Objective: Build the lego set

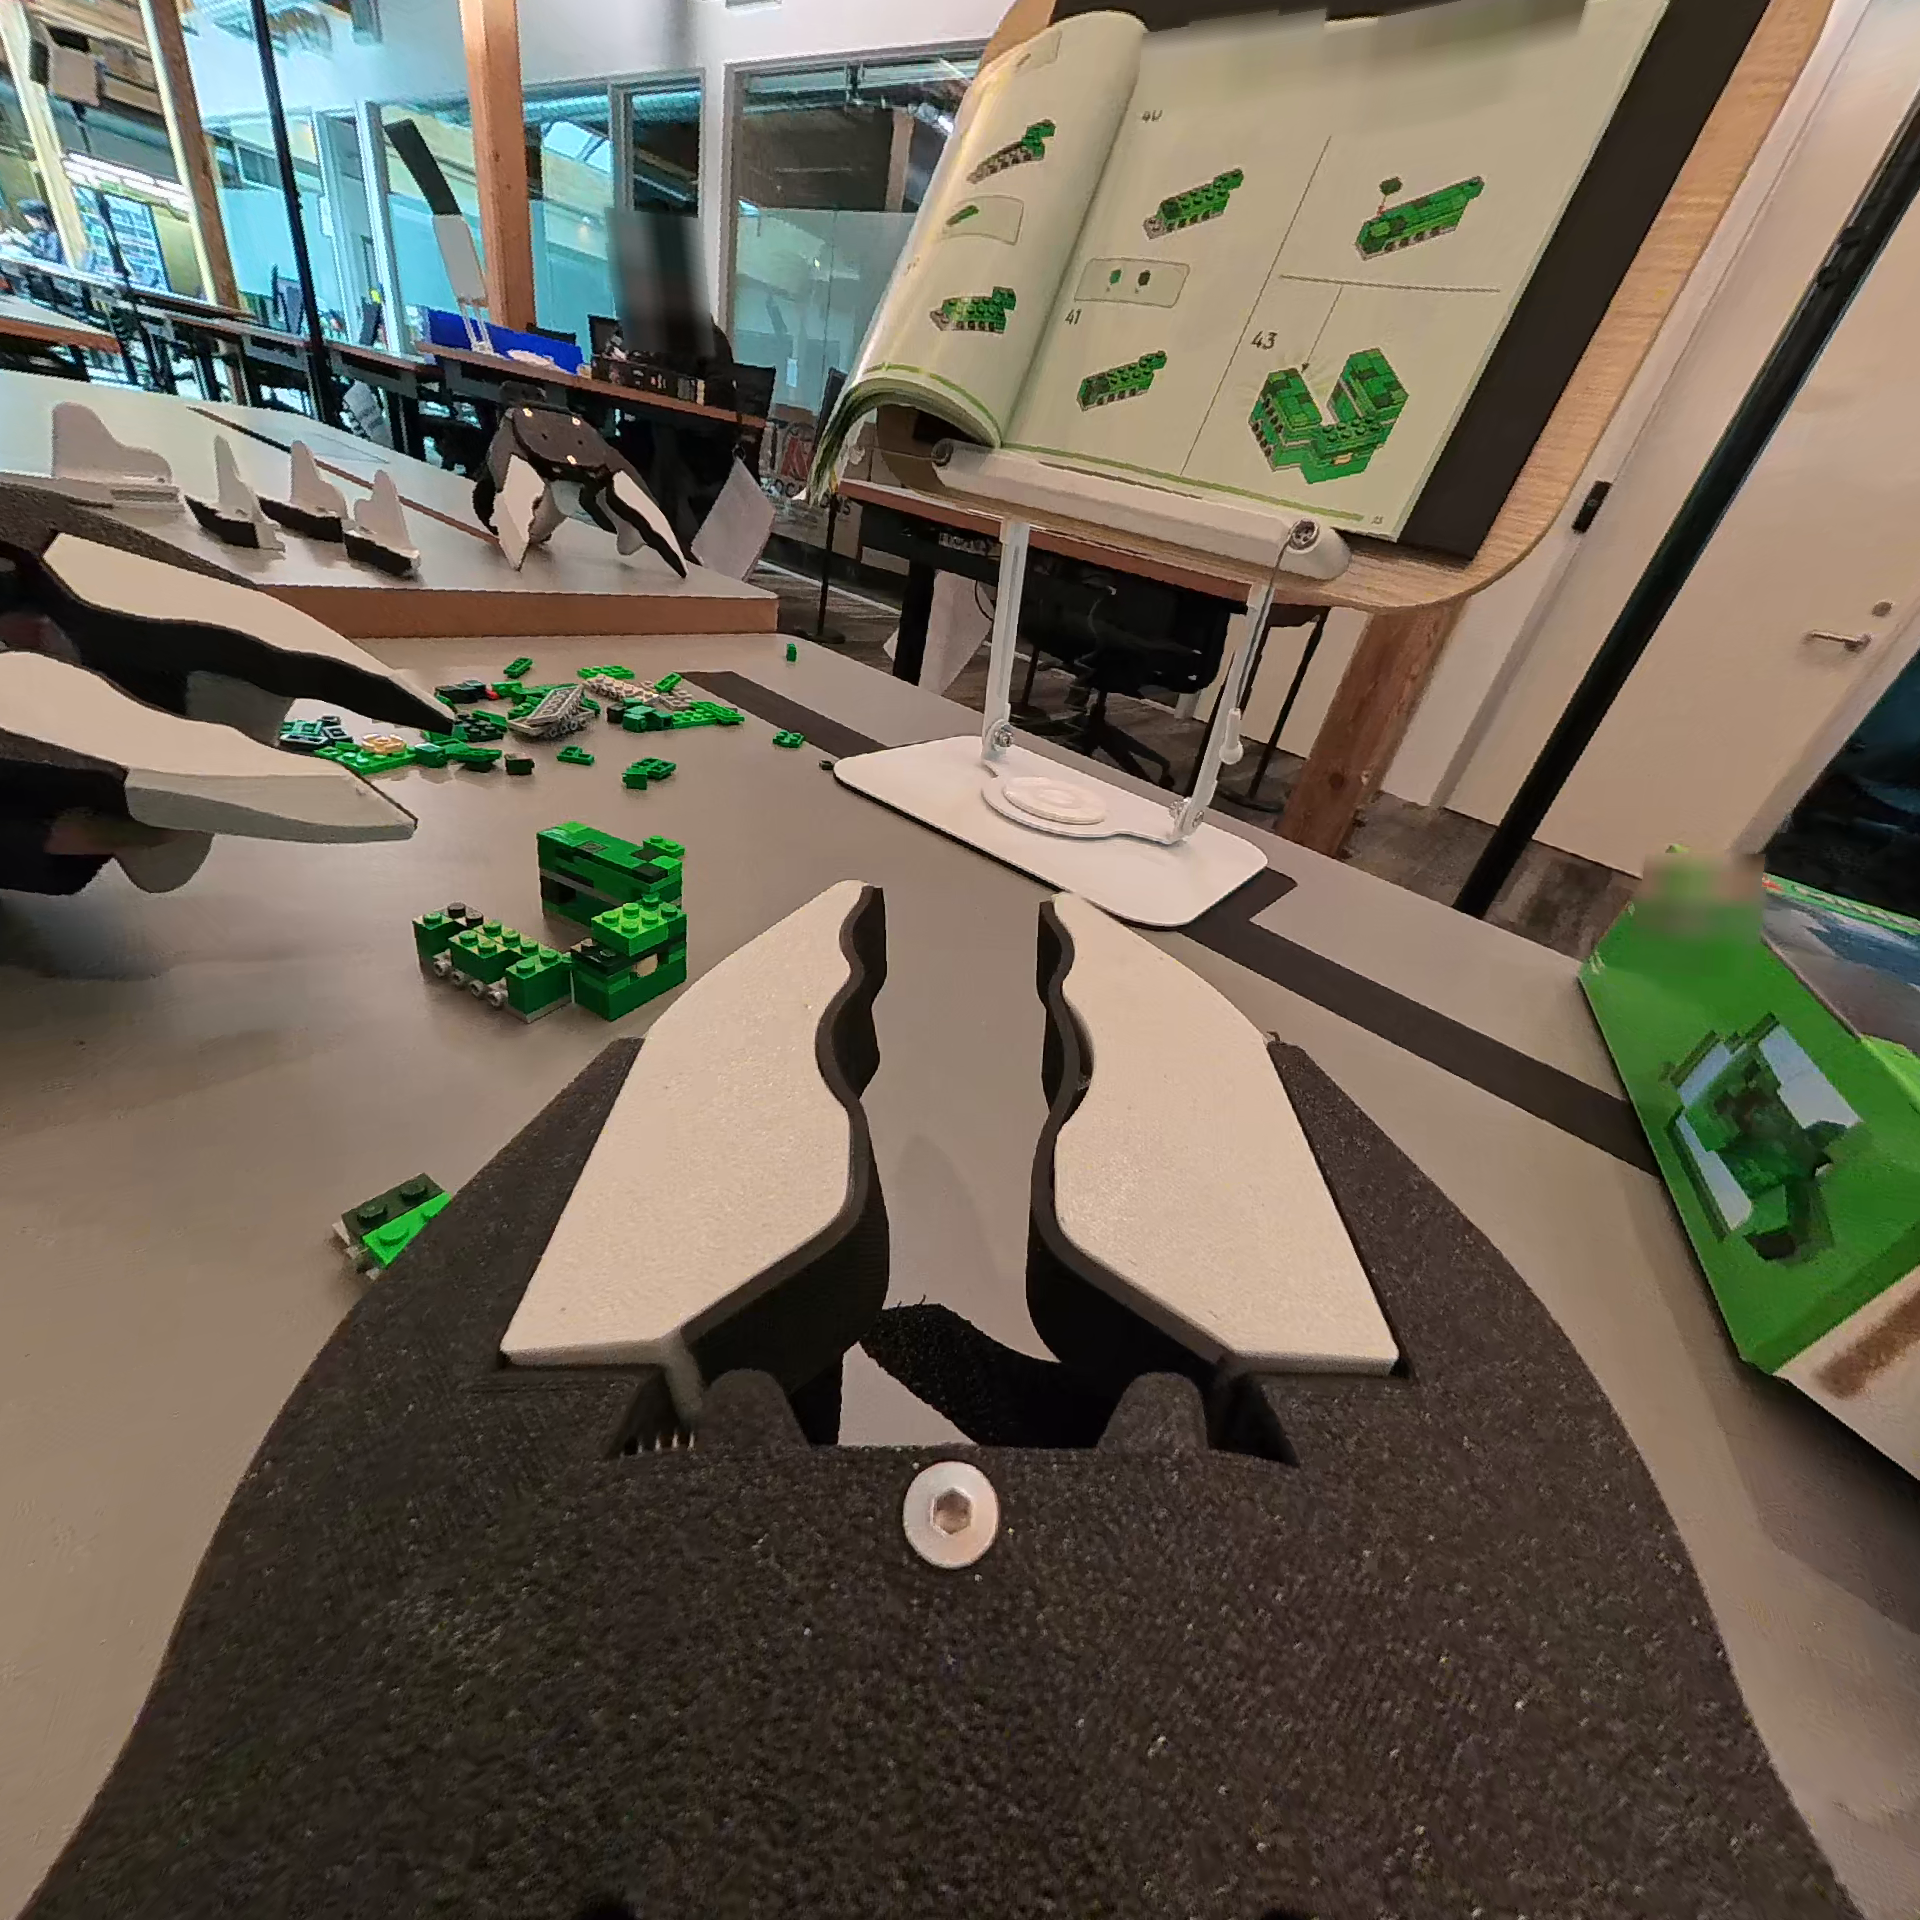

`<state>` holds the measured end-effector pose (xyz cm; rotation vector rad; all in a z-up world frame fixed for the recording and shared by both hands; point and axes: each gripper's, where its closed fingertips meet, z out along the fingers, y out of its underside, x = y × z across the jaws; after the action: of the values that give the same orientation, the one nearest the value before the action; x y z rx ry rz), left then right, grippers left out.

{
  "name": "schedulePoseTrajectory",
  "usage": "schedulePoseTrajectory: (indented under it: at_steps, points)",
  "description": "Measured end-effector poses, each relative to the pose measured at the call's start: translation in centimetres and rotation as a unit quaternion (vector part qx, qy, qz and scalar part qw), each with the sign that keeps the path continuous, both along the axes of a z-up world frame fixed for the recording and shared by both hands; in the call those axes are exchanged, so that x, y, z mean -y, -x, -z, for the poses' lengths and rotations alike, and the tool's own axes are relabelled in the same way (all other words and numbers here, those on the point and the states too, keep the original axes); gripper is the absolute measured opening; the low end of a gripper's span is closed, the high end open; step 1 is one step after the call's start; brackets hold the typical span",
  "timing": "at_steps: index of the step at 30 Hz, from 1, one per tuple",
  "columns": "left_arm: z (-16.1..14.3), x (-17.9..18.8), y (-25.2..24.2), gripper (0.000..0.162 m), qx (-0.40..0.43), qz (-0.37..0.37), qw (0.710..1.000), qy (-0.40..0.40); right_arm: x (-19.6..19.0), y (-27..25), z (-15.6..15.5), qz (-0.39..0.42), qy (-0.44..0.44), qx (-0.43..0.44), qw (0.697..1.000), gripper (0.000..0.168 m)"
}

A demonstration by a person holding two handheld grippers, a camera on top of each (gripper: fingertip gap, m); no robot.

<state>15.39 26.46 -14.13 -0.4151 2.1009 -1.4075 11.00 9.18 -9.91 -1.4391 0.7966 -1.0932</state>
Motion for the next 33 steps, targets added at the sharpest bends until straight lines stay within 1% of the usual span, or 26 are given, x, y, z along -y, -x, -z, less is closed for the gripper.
schedulePoseTrajectory:
  at_steps: [7,9,12,14,16,19,24,26,27,30,33]
  points:
    - [-0.9,0.1,1.0,0.045,0.031,0.002,0.999,-0.014,-0.1,0.0,0.1,0.003,0.009,0.001,1.0,0.027]
    - [-1.6,-0.4,1.6,0.046,0.036,-0.004,0.999,-0.013,-0.1,0.0,0.1,0.004,0.01,0.001,1.0,0.027]
    - [-2.1,-1.9,3.3,0.047,0.015,-0.009,1.0,-0.001,-0.1,0.0,0.1,0.004,0.009,0.001,1.0,0.027]
    - [-2.1,-3.7,4.0,0.048,0.016,-0.028,0.999,-0.009,0.0,-0.1,0.1,0.006,0.008,-0.001,1.0,0.026]
    - [-2.1,-6.3,3.9,0.05,0.005,-0.074,0.997,-0.023,0.0,-0.1,0.2,0.007,0.01,-0.004,1.0,0.026]
    - [-2.5,-9.5,4.9,0.054,-0.042,-0.104,0.994,0.01,-0.1,-0.1,0.2,0.007,0.014,-0.004,1.0,0.026]
    - [-2.5,-16.6,4.4,0.056,-0.058,-0.18,0.982,-0.006,-0.1,-0.1,0.2,0.004,0.008,-0.005,1.0,0.026]
    - [-3.0,-18.2,3.8,0.057,-0.065,-0.193,0.979,0.009,0.0,-0.1,0.1,0.002,0.001,-0.006,1.0,0.026]
    - [-3.2,-18.6,3.4,0.058,-0.072,-0.194,0.978,0.018,0.1,-0.1,0.1,0.001,-0.002,-0.006,1.0,0.026]
    - [-3.1,-18.1,2.4,0.044,-0.114,-0.164,0.979,0.036,0.1,-0.1,0.1,0.002,-0.002,-0.006,1.0,0.025]
    - [-2.7,-16.5,0.5,0.044,-0.132,-0.14,0.981,0.035,-0.1,-0.1,0.2,0.002,0.008,-0.004,1.0,0.025]
